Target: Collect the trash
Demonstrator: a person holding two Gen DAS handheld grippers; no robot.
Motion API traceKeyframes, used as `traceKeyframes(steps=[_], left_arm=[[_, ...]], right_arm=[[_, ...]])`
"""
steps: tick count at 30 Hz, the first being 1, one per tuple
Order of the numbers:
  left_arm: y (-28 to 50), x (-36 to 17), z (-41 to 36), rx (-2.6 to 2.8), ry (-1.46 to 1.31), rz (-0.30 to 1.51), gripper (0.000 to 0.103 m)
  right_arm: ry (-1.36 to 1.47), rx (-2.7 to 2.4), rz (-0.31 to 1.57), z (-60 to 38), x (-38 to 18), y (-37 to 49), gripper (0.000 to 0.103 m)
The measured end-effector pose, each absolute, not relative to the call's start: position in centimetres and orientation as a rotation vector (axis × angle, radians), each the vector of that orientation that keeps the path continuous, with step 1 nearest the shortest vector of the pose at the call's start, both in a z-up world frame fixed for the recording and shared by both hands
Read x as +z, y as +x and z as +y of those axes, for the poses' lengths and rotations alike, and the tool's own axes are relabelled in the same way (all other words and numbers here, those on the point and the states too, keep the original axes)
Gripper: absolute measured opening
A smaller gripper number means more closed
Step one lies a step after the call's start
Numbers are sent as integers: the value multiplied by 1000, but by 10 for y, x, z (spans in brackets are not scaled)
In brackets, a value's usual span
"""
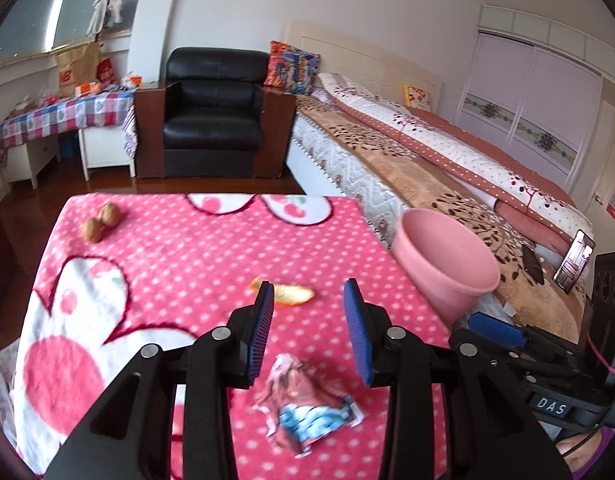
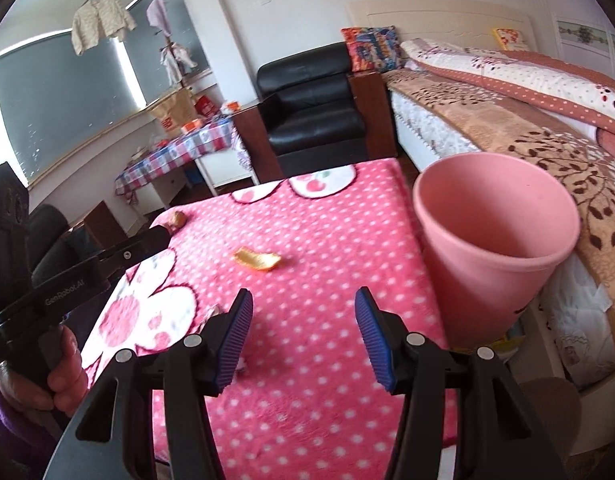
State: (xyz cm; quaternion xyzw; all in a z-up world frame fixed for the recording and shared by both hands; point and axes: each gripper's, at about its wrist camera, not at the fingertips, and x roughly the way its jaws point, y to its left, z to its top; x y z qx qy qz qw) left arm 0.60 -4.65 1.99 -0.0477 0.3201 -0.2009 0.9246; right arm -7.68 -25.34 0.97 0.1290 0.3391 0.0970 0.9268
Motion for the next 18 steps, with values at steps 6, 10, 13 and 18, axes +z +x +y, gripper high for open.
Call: traceKeyframes(steps=[6,10,13,18], left_arm=[[-2,2,-20,-358,-88,674,36],[0,-7,-9,-343,-114,696,36],[5,-10,-6,-337,-122,704,36],[18,-16,-8,-343,-130,730,36]], right_arm=[[210,306,769,-218,-3,-66,53],[192,408,831,-193,-12,-57,53],[136,439,870,-173,-18,-51,53],[94,416,909,-162,-34,-36,54]])
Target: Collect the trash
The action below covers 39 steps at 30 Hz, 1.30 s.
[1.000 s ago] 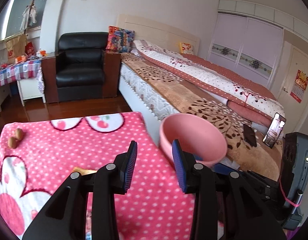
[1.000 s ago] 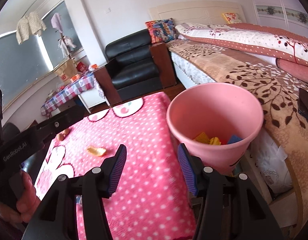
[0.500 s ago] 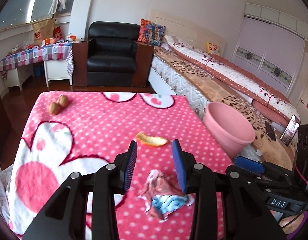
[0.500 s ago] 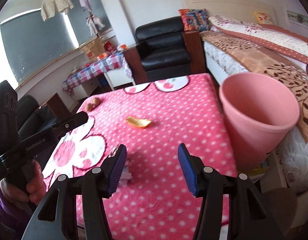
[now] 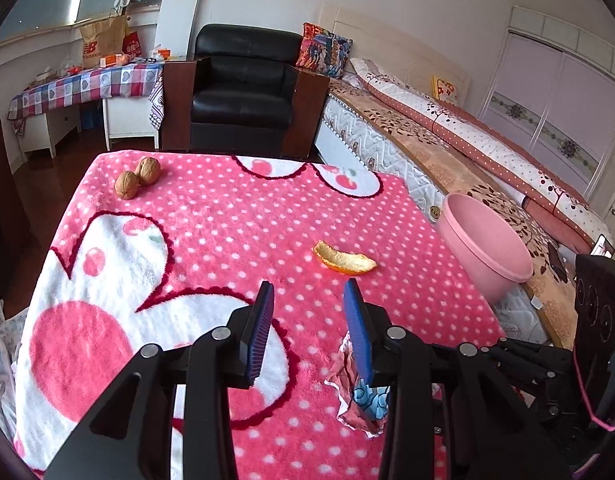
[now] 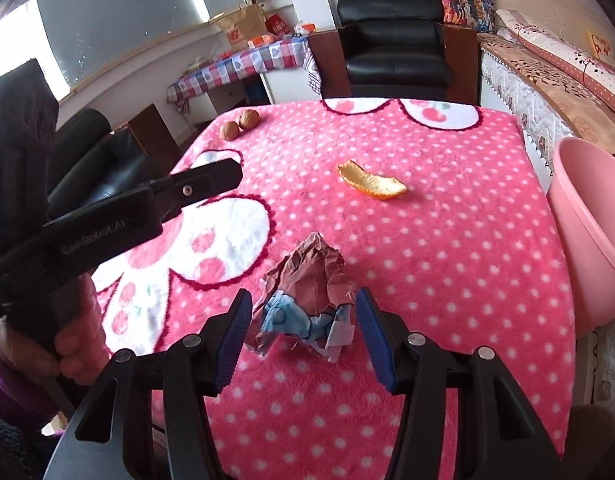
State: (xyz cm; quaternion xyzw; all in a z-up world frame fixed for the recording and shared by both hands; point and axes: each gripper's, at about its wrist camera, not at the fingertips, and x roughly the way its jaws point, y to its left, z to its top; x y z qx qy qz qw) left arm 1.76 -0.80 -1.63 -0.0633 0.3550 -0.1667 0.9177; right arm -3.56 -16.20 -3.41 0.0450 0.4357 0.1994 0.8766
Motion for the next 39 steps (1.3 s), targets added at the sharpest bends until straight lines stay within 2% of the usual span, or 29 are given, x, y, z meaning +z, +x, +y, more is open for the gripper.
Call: traceKeyframes(steps=[3,5,8,15,25,26,27,28,30,39], left_arm=[[24,-20,-13,-351,-121,743,36],[29,-23,-17,-353,-112,750,36],[39,-26,-22,-357,-109,759,36],[73,-44,-41,-339,-127,828,36],[114,-68,-71,-246,-126,896,36],[116,-70,-72,-238,-124,900,34],[118,-72,-73,-240,-129,907,18],[119,-73,-73,-242,-135,913,9],[118,-71,-70,-254,-147,902,4],[77,-43,-49,-333,-144,859,2]], right_arm=[[109,424,944,-163,-44,-29,54],[109,427,964,-164,-50,-26,34],[133,434,944,-174,-47,-28,26],[222,249,836,-231,-35,-28,25],[302,188,851,-264,-48,-24,26],[302,189,851,-264,-48,-25,26],[302,190,852,-264,-49,-25,26],[301,190,854,-264,-50,-25,26],[300,188,856,-263,-50,-26,26],[274,220,855,-247,-45,-32,26]])
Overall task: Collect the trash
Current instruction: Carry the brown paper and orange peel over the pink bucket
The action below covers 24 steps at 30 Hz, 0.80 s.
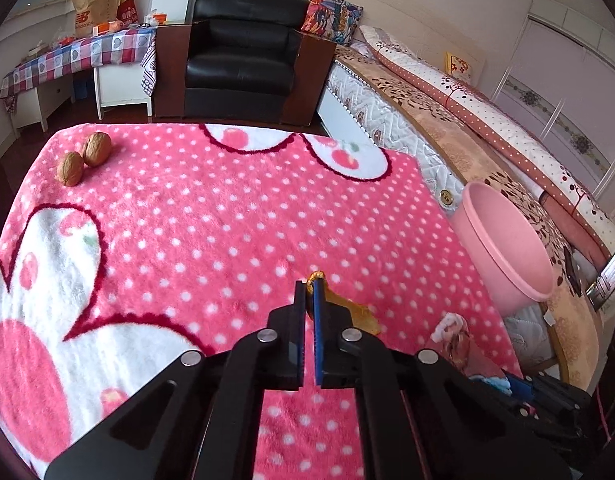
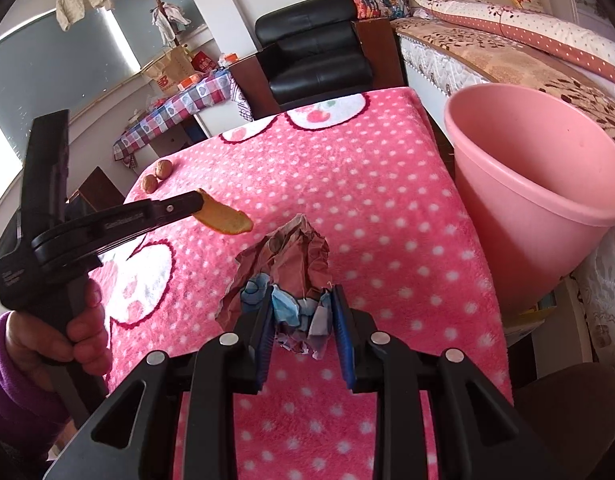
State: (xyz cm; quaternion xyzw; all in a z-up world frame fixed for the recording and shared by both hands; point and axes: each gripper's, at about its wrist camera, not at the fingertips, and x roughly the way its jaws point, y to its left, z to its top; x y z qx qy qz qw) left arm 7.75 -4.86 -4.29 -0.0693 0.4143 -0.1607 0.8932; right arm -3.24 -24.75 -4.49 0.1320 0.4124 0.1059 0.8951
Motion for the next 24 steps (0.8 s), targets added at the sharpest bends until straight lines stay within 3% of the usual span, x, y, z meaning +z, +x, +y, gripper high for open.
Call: traceKeyframes(steps=[13,24], left_arm=[[24,-23,-11,-462,-112,885,2],[6,-36,-31,-587,101,962,3]], right_arm=[[224,191,852,-238,-35,-50,27],[206,199,876,-237,-38,-56,28]])
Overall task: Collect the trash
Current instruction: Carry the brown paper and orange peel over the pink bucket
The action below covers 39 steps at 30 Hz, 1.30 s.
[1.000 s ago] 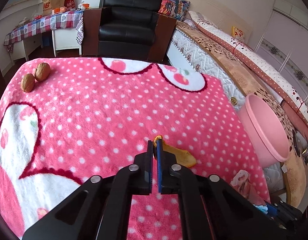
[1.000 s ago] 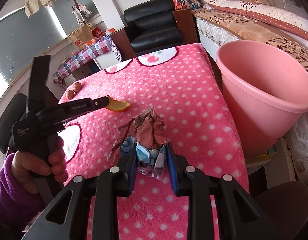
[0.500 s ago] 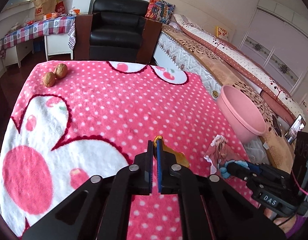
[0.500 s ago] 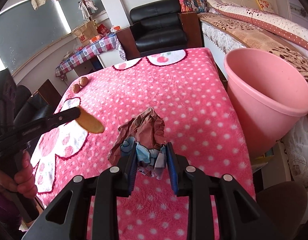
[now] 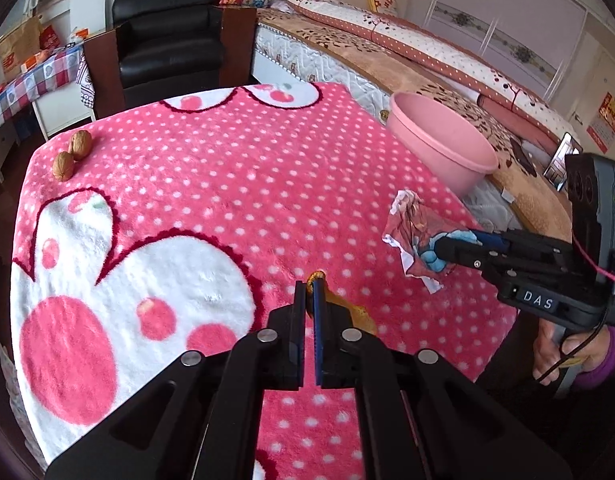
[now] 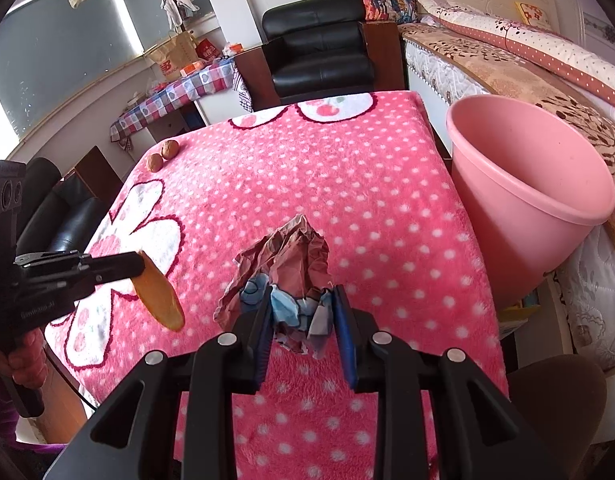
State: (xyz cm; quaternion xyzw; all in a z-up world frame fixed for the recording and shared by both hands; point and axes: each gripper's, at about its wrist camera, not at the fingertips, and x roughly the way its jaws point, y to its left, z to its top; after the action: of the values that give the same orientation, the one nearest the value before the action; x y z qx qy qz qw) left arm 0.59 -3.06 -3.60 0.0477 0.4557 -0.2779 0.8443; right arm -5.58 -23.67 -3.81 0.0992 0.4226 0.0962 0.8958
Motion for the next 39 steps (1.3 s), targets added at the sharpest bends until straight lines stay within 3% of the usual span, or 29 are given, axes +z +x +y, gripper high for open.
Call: traceKeyframes(steps=[5,11,13,14,16,32,36,39], left_arm=[[12,-47,-44,-564,131,975,3],[35,-45,-39,-494,-41,1006,6],[36,-40,-33,-491,-96,998,32],[36,-38,-29,-492,-123,994,38],[37,-36,-22,-476,-155,987,39],[19,-66,-58,-332,-143,1071,38],[18,-68,-64,-313,-95,1033,6],[18,-67,-61,-303,-100,1008,2]], right_arm=[[223,188,873,-242,-39,-55,28],[227,195,885,-242,-42,-53,30],[225,200,885,-242,-42,-54,30],[225,202,886,-242,-42,-54,30],[226,209,895,-241,-44,-52,30],[230,232,923,-242,-53,-56,30],[233,237,927,-243,-54,-57,32],[241,242,934,-245,-55,-57,36]])
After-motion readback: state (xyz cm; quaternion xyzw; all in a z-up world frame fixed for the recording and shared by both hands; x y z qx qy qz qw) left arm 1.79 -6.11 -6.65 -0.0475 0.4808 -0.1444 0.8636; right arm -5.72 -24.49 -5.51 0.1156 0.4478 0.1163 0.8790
